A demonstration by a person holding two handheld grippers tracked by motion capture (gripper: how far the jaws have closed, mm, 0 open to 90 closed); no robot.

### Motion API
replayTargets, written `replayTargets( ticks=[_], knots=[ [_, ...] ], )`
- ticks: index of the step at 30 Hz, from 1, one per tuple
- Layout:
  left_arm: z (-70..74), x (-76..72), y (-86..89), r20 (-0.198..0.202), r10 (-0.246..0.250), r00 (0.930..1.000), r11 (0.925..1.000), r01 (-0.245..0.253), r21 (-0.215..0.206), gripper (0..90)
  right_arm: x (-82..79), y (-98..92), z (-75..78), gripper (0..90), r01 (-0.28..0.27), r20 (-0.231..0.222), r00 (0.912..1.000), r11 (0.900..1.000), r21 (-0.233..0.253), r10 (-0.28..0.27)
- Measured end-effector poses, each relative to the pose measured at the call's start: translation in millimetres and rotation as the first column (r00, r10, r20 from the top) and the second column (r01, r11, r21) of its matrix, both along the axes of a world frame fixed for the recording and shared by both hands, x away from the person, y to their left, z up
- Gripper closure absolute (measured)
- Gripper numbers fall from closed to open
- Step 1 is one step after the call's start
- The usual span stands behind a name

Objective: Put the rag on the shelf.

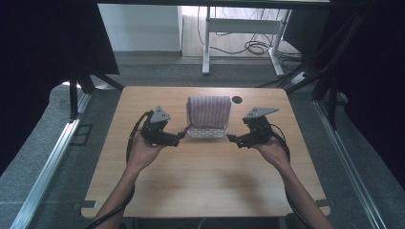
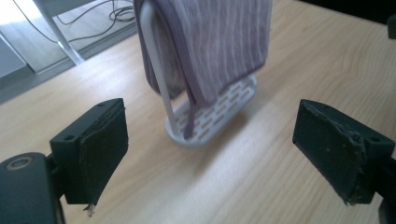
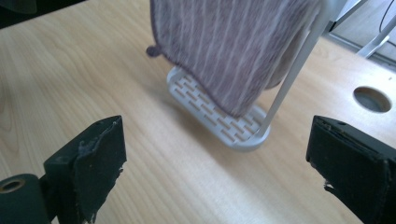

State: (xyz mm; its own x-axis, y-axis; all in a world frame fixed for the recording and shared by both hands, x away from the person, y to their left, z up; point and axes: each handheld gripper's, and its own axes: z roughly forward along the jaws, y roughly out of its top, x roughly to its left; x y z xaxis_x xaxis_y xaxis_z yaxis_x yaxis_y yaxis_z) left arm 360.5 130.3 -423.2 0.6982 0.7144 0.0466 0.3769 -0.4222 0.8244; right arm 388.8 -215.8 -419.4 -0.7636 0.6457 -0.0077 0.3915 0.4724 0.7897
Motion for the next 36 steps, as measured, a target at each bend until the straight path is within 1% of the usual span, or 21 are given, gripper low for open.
replayTargets(
  ticks=[2, 3, 6, 10, 12, 15, 17, 19, 22, 23, 24, 25, 28, 29, 30, 31, 32, 33, 36],
  knots=[
    [-7.5, -6.5, 1.0, -0.003, 0.003, 1.0, 1.0, -0.003, 0.001, 10.2, -3.7, 0.1, -5.9, 4.1, -0.005, 0.004, 1.0, 1.0, -0.001, 0.005],
    [-10.8, -9.6, 1.7, -0.002, 0.004, 1.0, 1.0, -0.004, 0.008, 10.2, -5.4, 0.1, -8.7, 4.1, -0.008, 0.005, 1.0, 1.0, 0.002, 0.008],
    [-22.1, -17.4, 4.0, -0.01, 0.005, 0.9999, 0.9999, -0.005, 0.013, 10.2, -10.4, -0.4, -17.9, 3.9, -0.018, -0.002, 0.9998, 1.0, 0.002, 0.018],
    [-39.7, -24.5, 6.6, -0.034, 0.014, 0.9993, 0.9994, -0.013, 0.032, 10.2, -15.3, 0.2, -34.0, 2.5, -0.013, -0.025, 0.9996, 1.0, -0.018, 0.012],
    [-49.4, -27.7, 7.0, -0.052, 0.019, 0.9985, 0.9995, -0.017, 0.028, 10.2, -17.0, 0.0, -41.3, 2.3, -0.01, -0.037, 0.9993, 1.0, -0.021, 0.01],
    [-65.0, -31.7, 7.2, -0.067, 0.031, 0.9973, 0.9983, -0.027, 0.051, 10.2, -19.3, -0.6, -54.8, 2.1, -0.01, -0.06, 0.9981, 1.0, -0.03, 0.008],
    [-73.9, -32.9, 6.6, -0.079, 0.036, 0.9962, 0.9976, -0.031, 0.062, 10.2, -20.6, -0.9, -63.7, 2.0, -0.008, -0.072, 0.9974, 0.999, -0.041, 0.005],
    [-81.5, -33.4, 5.7, -0.088, 0.043, 0.9952, 0.9959, -0.036, 0.083, 10.2, -21.9, -1.2, -72.5, 1.9, -0.008, -0.086, 0.9963, 0.999, -0.047, 0.004],
    [-93.8, -33.0, 3.6, -0.118, 0.041, 0.9922, 0.9957, -0.031, 0.087, 10.2, -23.1, -1.2, -86.3, 0.9, -0.007, -0.108, 0.9942, 0.998, -0.059, 0.0],
    [-99.0, -33.0, 2.5, -0.124, 0.044, 0.9914, 0.9944, -0.031, 0.101, 10.2, -22.9, -1.6, -91.0, 0.9, -0.006, -0.11, 0.994, 0.998, -0.062, -0.001],
    [-99.0, -33.0, 2.5, -0.124, 0.044, 0.9914, 0.9944, -0.031, 0.101, 10.2, -22.9, -1.6, -91.0, 0.9, -0.006, -0.11, 0.994, 0.998, -0.062, -0.001],
    [-106.2, -32.4, 2.2, -0.139, 0.042, 0.9894, 0.9937, -0.027, 0.108, 10.2, -22.2, -2.1, -100.7, 0.2, 0.004, -0.123, 0.9924, 0.997, -0.075, -0.013],
    [-118.2, -30.6, 2.8, -0.165, 0.054, 0.9849, 0.9915, -0.033, 0.126, 10.2, -21.3, -3.1, -110.9, 0.0, 0.005, -0.139, 0.9902, 0.997, -0.083, -0.016],
    [-120.8, -29.6, 3.8, -0.173, 0.043, 0.984, 0.9924, -0.022, 0.121, 10.2, -21.0, -3.8, -114.2, 0.0, 0.008, -0.141, 0.9898, 0.996, -0.094, -0.021],
    [-120.8, -28.1, 5.3, -0.189, 0.04, 0.9812, 0.9939, -0.02, 0.109, 11.2, -20.8, -4.1, -117.4, 0.0, 0.015, -0.14, 0.9897, 0.994, -0.104, -0.03],
    [-121.0, -26.9, 6.2, -0.196, 0.048, 0.9794, 0.9939, -0.028, 0.107, 11.1, -20.4, -4.5, -121.0, 0.0, 0.016, -0.141, 0.9894, 0.993, -0.114, -0.032],
    [-121.2, -25.9, 6.7, -0.205, 0.048, 0.9776, 0.9943, -0.028, 0.103, 10.9, -21.2, -5.0, -124.0, 0.0, 0.021, -0.106, 0.9938, 0.992, -0.121, -0.034],
    [-121.2, -26.0, 6.6, -0.204, 0.049, 0.9777, 0.9942, -0.028, 0.104, 10.8, -21.4, -5.9, -125.3, 0.0, 0.021, -0.098, 0.9947, 0.994, -0.106, -0.031],
    [-121.3, -25.9, 6.6, -0.205, 0.05, 0.9775, 0.9942, -0.029, 0.103, 10.7, -21.3, -6.1, -125.5, 0.0, 0.022, -0.097, 0.9947, 0.994, -0.104, -0.032]
  ],
)
